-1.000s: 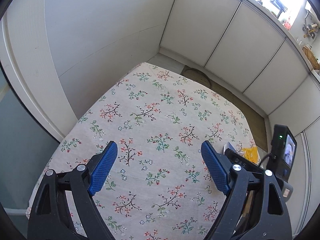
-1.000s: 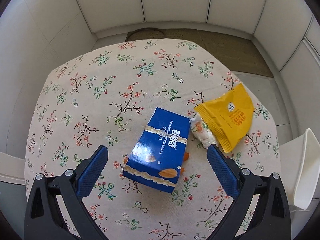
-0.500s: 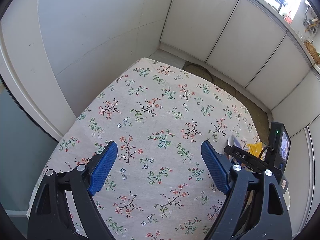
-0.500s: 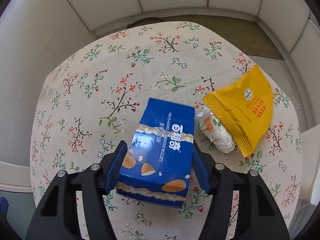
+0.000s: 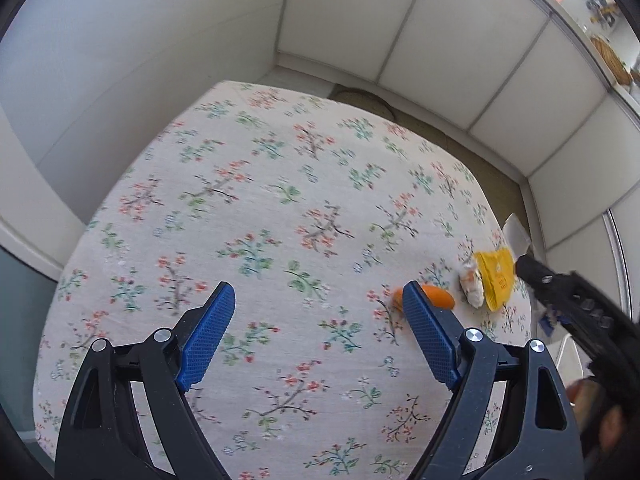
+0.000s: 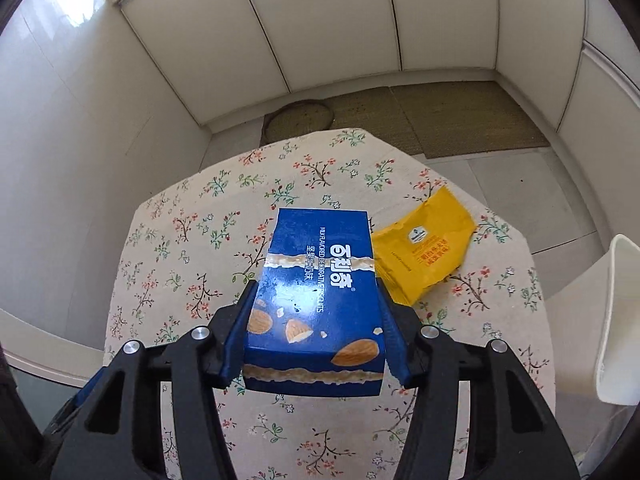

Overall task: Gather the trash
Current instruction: 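Grasp the blue biscuit box with the right gripper and lift it, then grasp the orange carrot toy with the left gripper while the right gripper holds the biscuit box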

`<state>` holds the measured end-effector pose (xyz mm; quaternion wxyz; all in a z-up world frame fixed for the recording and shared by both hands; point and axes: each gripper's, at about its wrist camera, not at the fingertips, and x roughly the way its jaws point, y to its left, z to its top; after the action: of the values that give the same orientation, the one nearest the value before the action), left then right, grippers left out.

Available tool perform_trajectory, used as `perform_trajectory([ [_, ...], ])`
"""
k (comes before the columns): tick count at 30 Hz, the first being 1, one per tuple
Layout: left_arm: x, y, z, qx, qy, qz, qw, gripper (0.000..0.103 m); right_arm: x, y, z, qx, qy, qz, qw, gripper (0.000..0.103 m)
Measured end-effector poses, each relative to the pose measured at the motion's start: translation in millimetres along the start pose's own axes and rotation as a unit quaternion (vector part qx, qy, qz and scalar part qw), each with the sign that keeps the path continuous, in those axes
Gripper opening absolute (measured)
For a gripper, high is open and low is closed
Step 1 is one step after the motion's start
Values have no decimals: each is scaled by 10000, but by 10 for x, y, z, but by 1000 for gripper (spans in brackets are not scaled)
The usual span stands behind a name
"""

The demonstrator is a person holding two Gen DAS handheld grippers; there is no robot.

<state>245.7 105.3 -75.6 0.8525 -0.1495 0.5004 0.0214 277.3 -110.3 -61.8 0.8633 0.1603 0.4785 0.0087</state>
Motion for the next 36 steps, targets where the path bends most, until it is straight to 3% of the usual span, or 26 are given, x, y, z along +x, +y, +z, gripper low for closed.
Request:
perform_trajectory([
  [5, 202, -275, -44, 193, 223, -196, 9994, 82, -319, -123, -44, 46, -208, -16, 9998, 55],
  [9, 402, -576, -49, 872, 414, -271, 9950, 82, -595, -266, -164, 58, -274, 29, 9996, 55],
  [12, 582, -820, -116, 1846, 661, -291, 9802, 89, -783, -429, -323, 163, -275, 56, 9995, 55],
  [14, 639, -946, -184, 2452, 517, -35, 9681, 89, -881, -534, -420, 257, -303, 77, 9992, 55],
  [18, 744, -1078, -272, 2998, 513, -58, 9526, 89, -988, -758, -569, 480, -333, 92, 9983, 55],
  [26, 1015, -1275, -432, 3833, 445, 240, 9222, 88, -886, -965, -581, 683, -145, 196, 9974, 55],
  [32, 1131, -1353, -485, 3927, 551, 37, 9180, 73, -848, -1023, -561, 714, -118, 167, 9972, 55],
  [35, 1125, -1327, -460, 3793, 603, -110, 9232, 57, -852, -1046, -557, 725, -115, 162, 9972, 55],
  [36, 1126, -1312, -455, 3720, 644, -157, 9258, 47, -856, -1043, -558, 721, -116, 165, 9972, 55],
])
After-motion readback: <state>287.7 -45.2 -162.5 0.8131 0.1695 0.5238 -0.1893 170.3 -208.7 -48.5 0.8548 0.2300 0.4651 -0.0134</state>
